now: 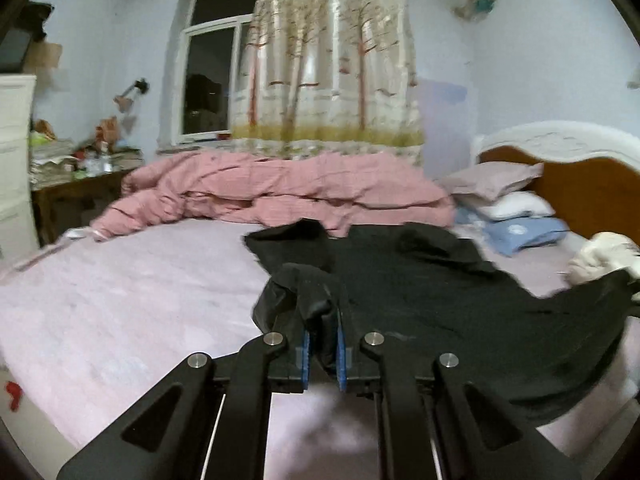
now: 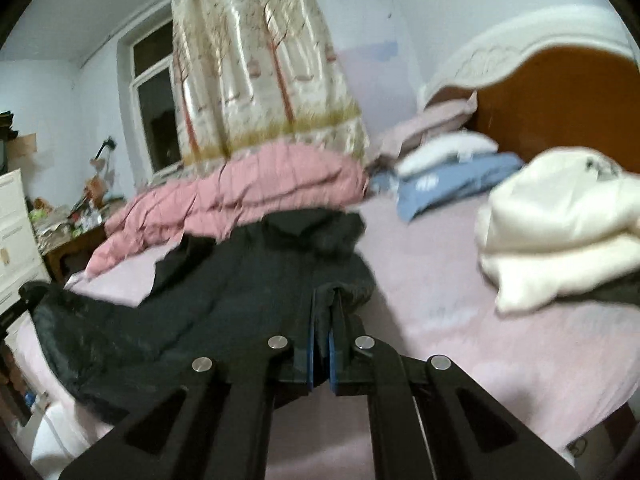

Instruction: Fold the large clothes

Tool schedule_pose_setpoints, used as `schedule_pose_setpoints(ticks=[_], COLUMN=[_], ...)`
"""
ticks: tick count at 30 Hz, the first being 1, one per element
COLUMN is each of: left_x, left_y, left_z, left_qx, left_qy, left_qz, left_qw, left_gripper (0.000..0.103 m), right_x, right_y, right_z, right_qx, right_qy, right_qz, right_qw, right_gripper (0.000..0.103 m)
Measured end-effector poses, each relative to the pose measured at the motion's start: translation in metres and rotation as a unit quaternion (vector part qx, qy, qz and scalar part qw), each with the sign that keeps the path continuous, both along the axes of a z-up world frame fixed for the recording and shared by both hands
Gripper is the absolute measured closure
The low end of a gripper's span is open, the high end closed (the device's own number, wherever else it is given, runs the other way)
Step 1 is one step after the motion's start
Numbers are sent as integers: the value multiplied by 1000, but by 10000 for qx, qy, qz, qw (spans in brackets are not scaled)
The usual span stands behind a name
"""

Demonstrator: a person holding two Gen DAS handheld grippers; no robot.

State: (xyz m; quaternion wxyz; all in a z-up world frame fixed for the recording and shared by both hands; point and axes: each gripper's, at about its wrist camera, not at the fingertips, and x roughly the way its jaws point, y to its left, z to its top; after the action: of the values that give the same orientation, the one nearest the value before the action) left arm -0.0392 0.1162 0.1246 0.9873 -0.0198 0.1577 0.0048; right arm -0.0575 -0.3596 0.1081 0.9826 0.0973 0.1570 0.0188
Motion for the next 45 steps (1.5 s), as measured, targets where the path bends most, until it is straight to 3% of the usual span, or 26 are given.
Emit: schedule_pose_setpoints(ticks=[2, 4, 5, 8, 10, 12, 14, 15, 16, 17, 20, 23, 26, 29, 31, 32, 33, 34, 35, 36, 39, 42, 44, 45], left_x=[37, 89, 113, 183, 205, 205, 186, 177, 169, 163, 144, 132, 134, 148, 150, 147, 141, 133, 125, 117, 93, 79, 75, 75], left_y=[14, 30, 32, 17, 16, 19, 30, 34, 37, 39, 40, 33, 32, 35, 38, 38, 38, 37, 38, 39, 47, 49, 51, 51], left_z=[-2, -11, -18, -47, -64, -70, -70, -69, -67, -65, -59, -62, -84, -117, -133, -135, -133, -127, -120, -115, -105, -107, -110, -111], left_qx=[-333, -822, -801, 34, 128, -5, -128, -160, -187, -199, -372, -401, -526, -951, -1196, -1268, -1263, -1204, -1091, -1103, -1302, -1186, -1089, -990], left_qy=[247, 638, 807, 1536, 1715, 1625, 1339, 1213, 1104, 1070, 1015, 1100, 1435, 2127, 2288, 2223, 2086, 1874, 1703, 1570, 1206, 1272, 1368, 1424], left_qz=[129, 123, 120, 355, 558, 706, 808, 870, 879, 871, 739, 456, 276, -47, -86, -93, -62, 51, 273, 342, 254, 148, 86, 101], left_qw=[9991, 9945, 9934, 9875, 9835, 9842, 9876, 9887, 9898, 9902, 9914, 9921, 9879, 9725, 9661, 9667, 9698, 9749, 9789, 9808, 9838, 9846, 9846, 9848], left_gripper=[94, 93, 90, 79, 73, 65, 26, 22, 22, 22, 20, 9, 9, 9, 14, 25, 34, 66, 92, 93, 98, 99, 97, 93], right_x=[32, 74, 101, 180, 221, 233, 222, 212, 203, 195, 188, 175, 166, 161, 160, 159, 156, 155, 149, 143, 117, 107, 102, 98], right_y=[-1, -8, -8, -1, 5, 6, 3, 0, -4, -8, -24, -33, -30, -29, -27, -26, -26, -28, -30, -31, -23, -9, -8, -12], right_z=[11, 17, 17, -1, -23, -41, -46, -48, -49, -51, -58, -63, -78, -99, -112, -114, -113, -112, -109, -107, -93, -90, -90, -89], right_qx=[-99, -48, -26, -132, -292, -337, -327, -303, -245, -162, 58, 457, 553, 925, 1076, 1034, 1059, 1153, 1249, 1236, 872, 276, 90, 58], right_qy=[-140, -4, 171, 987, 1601, 1784, 1511, 1299, 1071, 879, 1090, 1216, 1745, 2097, 2300, 2269, 2177, 2113, 1965, 1815, 1423, 1626, 1666, 1603], right_qz=[-150, -20, 45, 112, -29, -294, -471, -559, -595, -559, -563, -364, 43, 413, 435, 380, 384, 406, 334, 269, 142, 190, 62, -36], right_qw=[9997, 10000, 9998, 9950, 9867, 9829, 9869, 9895, 9922, 9944, 9924, 9909, 9831, 9725, 9662, 9677, 9695, 9697, 9719, 9752, 9859, 9861, 9860, 9871], right_gripper=[99, 99, 99, 98, 93, 85, 58, 22, 6, 6, 6, 6, 6, 10, 25, 31, 60, 79, 82, 87, 89, 86, 72, 54])
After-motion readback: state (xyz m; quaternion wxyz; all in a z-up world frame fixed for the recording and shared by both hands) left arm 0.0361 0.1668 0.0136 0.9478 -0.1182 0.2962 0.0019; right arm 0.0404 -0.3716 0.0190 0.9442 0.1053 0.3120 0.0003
